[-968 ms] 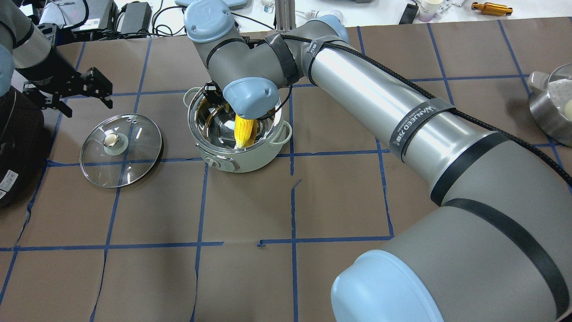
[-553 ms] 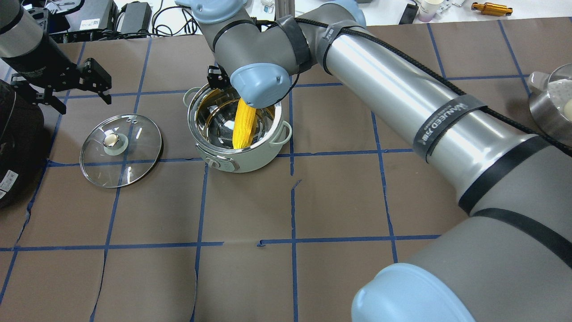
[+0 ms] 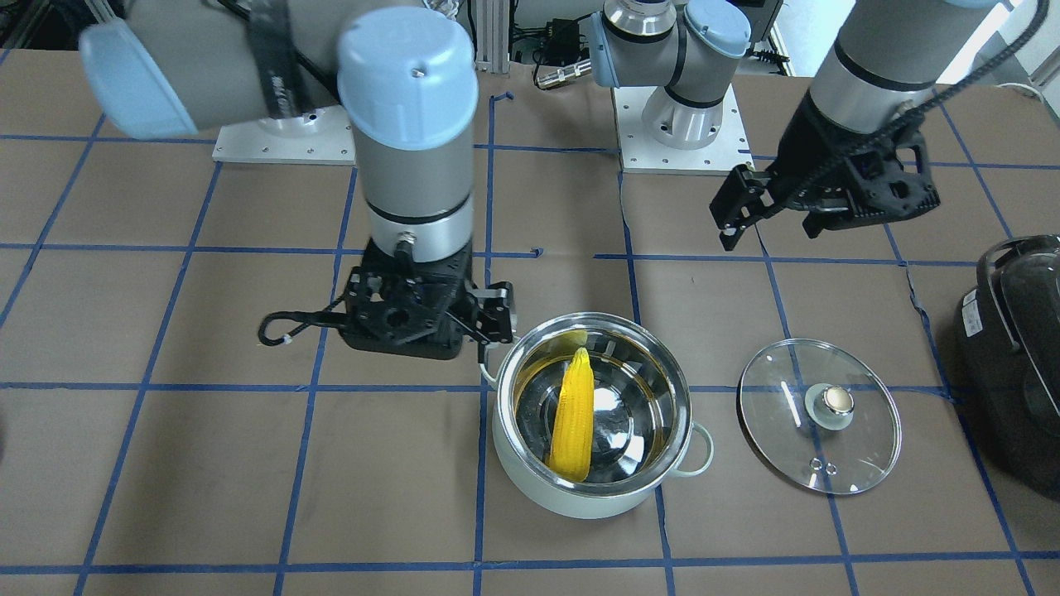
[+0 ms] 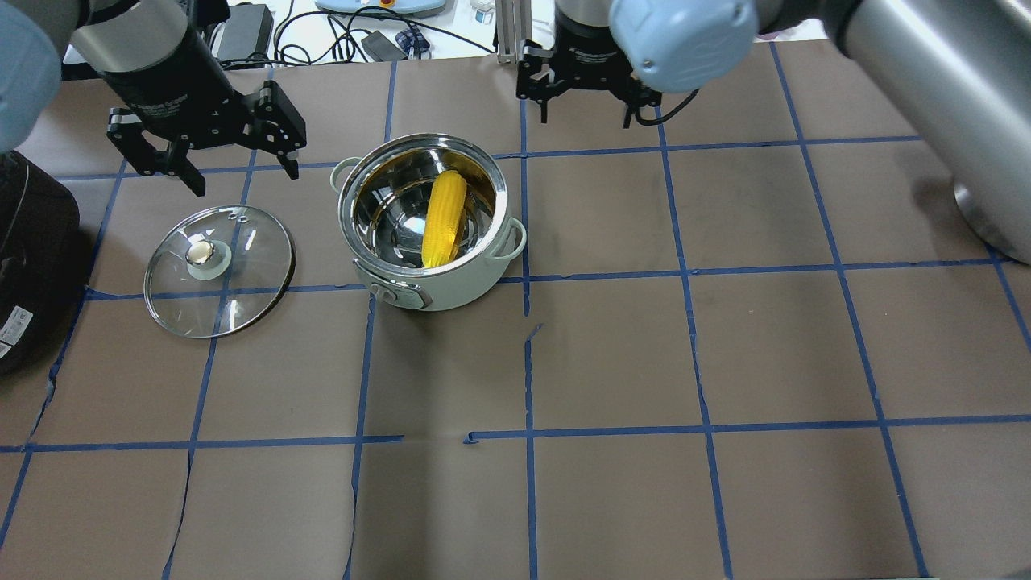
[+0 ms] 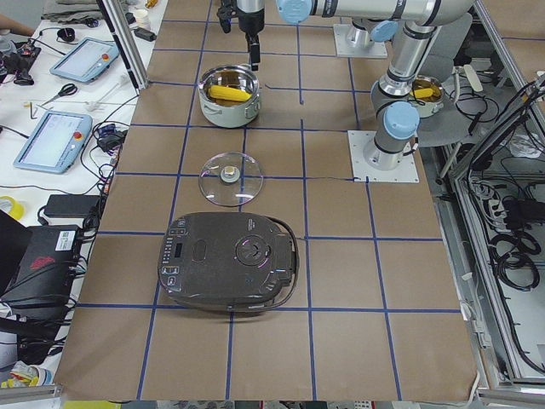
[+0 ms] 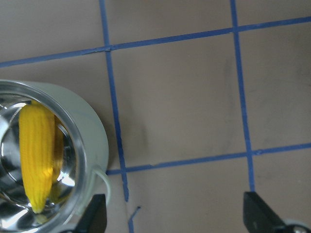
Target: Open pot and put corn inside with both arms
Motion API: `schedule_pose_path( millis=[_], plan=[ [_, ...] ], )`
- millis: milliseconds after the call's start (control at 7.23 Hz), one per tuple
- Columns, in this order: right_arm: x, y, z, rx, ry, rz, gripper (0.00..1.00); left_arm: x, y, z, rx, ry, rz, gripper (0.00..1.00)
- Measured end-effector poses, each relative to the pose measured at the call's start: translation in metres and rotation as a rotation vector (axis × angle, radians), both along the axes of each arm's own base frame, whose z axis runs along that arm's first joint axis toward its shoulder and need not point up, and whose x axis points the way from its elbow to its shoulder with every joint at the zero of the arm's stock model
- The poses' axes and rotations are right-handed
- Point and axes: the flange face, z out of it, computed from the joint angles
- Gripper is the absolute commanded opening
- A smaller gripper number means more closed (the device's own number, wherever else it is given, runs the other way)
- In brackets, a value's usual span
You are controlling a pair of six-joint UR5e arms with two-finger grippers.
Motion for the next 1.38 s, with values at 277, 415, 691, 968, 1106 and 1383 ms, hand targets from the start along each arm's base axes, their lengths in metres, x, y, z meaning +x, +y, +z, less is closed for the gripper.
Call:
schedule_pose_path(
  millis=[277,415,691,968,1106,1383],
  plan=[
    [-0.071,0.034,0.013,0.074,0.022,0.016,1.0,-0.027,0.017,0.019,-0.027,0.016,-0.036,0.98],
    [-0.092,0.053,0.014,0.099,0.036,0.029,1.0,-0.031,0.02,0.027,-0.045,0.017,-0.046,0.98],
    [-0.108,0.084,0.015,0.128,0.049,0.064,1.0,-0.027,0.018,0.036,-0.072,0.017,-0.061,0.96],
    [-0.119,0.1,0.024,0.152,0.082,0.103,1.0,-0.009,0.013,0.042,-0.099,0.01,-0.103,0.91],
    [-0.122,0.106,0.031,0.147,0.088,0.109,1.0,-0.002,0.012,0.043,-0.104,0.005,-0.135,0.92],
    [-0.137,0.106,0.036,0.147,0.081,0.142,1.0,0.001,0.012,0.044,-0.11,0.005,-0.15,0.94]
  ],
)
